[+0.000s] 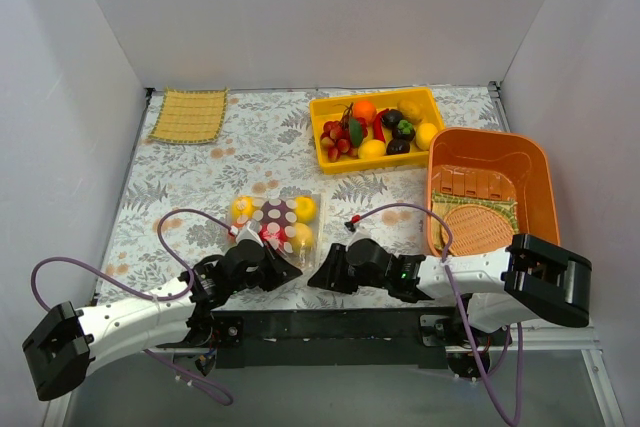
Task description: Open the zip-top bag and remove the fake food
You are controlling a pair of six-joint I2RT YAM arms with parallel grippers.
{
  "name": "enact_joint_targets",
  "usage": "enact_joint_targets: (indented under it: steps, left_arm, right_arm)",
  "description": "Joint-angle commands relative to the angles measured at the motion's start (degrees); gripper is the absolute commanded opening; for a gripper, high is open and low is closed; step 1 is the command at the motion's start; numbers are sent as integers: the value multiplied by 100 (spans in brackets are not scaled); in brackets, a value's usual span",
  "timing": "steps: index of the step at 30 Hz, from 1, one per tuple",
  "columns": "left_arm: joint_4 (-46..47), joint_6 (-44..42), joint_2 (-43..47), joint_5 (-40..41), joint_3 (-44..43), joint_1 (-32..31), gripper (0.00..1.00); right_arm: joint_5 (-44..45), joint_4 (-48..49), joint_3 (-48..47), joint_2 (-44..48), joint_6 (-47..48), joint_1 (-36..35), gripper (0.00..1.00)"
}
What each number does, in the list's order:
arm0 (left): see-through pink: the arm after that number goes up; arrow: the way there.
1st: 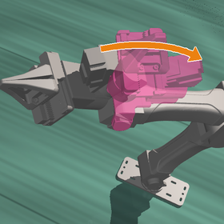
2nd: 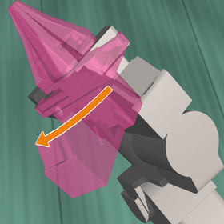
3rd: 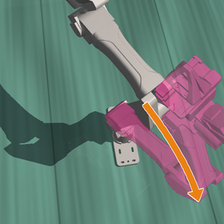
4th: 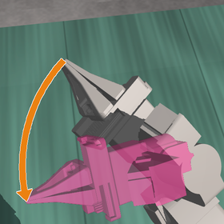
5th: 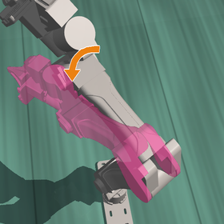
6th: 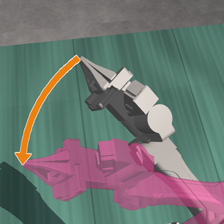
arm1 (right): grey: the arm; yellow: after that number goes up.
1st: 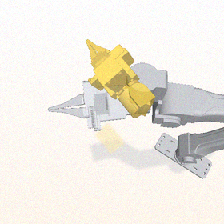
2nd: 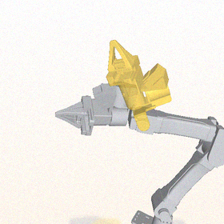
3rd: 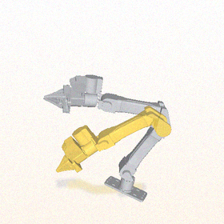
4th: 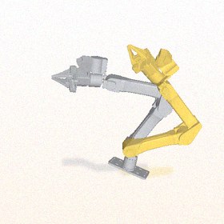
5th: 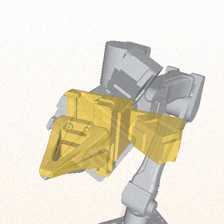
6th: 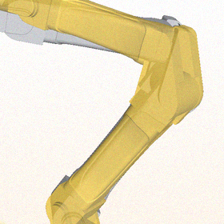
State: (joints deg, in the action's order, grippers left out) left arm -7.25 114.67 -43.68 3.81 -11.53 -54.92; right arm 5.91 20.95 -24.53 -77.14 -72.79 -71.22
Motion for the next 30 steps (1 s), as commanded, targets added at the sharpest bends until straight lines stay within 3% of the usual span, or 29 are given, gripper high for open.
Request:
enact_joint_targets:
  steps: [1,5,8,15,30]
  left_arm:
    - [48,205,-18,-30,-104,-28,0]
    - [57,187,-27,-65,-95,-37,0]
    - [57,152,0,-118,-69,-28,0]
    - [-14,29,61,-372,1,-28,0]
    - [-232,-314,201,-1040,28,-37,0]
  right_arm:
    - [-3,375,-95,-73,-95,-32,45]
    - [85,384,-87,-81,-130,-23,20]
    - [103,340,-130,-134,-103,3,13]
    - [191,322,71,32,-103,284,6]
    - [191,-126,-253,138,493,1048,4]
